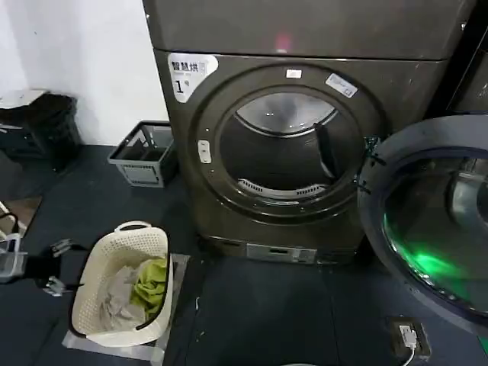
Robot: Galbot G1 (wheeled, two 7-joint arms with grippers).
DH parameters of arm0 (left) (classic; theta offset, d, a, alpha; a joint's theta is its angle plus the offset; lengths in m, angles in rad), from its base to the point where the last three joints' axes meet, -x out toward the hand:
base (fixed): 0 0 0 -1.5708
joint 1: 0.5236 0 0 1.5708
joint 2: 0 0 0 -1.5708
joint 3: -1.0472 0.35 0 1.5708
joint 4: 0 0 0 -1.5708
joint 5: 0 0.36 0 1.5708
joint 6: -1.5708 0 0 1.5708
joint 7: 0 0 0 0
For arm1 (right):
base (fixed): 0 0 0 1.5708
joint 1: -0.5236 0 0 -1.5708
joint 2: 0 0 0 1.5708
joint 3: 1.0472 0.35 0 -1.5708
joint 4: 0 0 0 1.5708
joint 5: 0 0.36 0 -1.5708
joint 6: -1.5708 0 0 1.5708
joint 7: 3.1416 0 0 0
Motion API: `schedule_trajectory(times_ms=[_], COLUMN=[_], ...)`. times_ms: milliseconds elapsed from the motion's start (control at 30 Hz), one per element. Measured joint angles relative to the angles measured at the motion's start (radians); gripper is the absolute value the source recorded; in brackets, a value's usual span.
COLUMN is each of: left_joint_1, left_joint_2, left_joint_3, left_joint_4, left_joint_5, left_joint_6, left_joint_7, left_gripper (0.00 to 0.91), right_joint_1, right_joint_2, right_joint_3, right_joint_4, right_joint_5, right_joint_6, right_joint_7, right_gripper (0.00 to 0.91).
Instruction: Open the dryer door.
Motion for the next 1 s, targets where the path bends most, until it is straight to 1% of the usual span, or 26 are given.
schedule_trajectory(times_ms=[67,167,233,333,633,1000], left_joint_1=[-0.003,-0.002,0.001,0.005,0.001,-0.013], left_joint_2=[0.000,-0.006,-0.007,-0.008,-0.021,-0.029], left_joint_3=[0.000,0.000,-0.001,-0.003,-0.010,-0.010], left_joint_4=[-0.002,-0.004,-0.002,0.003,0.006,0.029], left_joint_5=[0.013,0.009,0.010,0.024,0.043,0.084], left_joint_6=[0.004,0.009,0.005,-0.006,-0.008,-0.040], left_joint_7=[0.014,0.003,0.008,0.030,0.033,0.036], left_gripper=[0.907,0.907,0.907,0.907,0.907,0.907], right_joint_1=[-0.007,-0.012,-0.013,-0.015,-0.013,-0.018], right_joint_2=[0.003,0.010,0.010,0.010,0.018,0.018], right_joint_3=[0.007,0.011,0.014,0.020,0.020,0.041], right_joint_4=[-0.003,0.001,0.007,0.012,0.017,0.009], right_joint_5=[0.001,0.002,0.015,0.017,0.017,0.021], right_joint_6=[0.001,0.002,0.003,0.002,0.002,0.000], right_joint_7=[0.000,-0.001,0.004,0.005,0.005,0.011], right_gripper=[0.907,0.907,0.907,0.907,0.907,0.907])
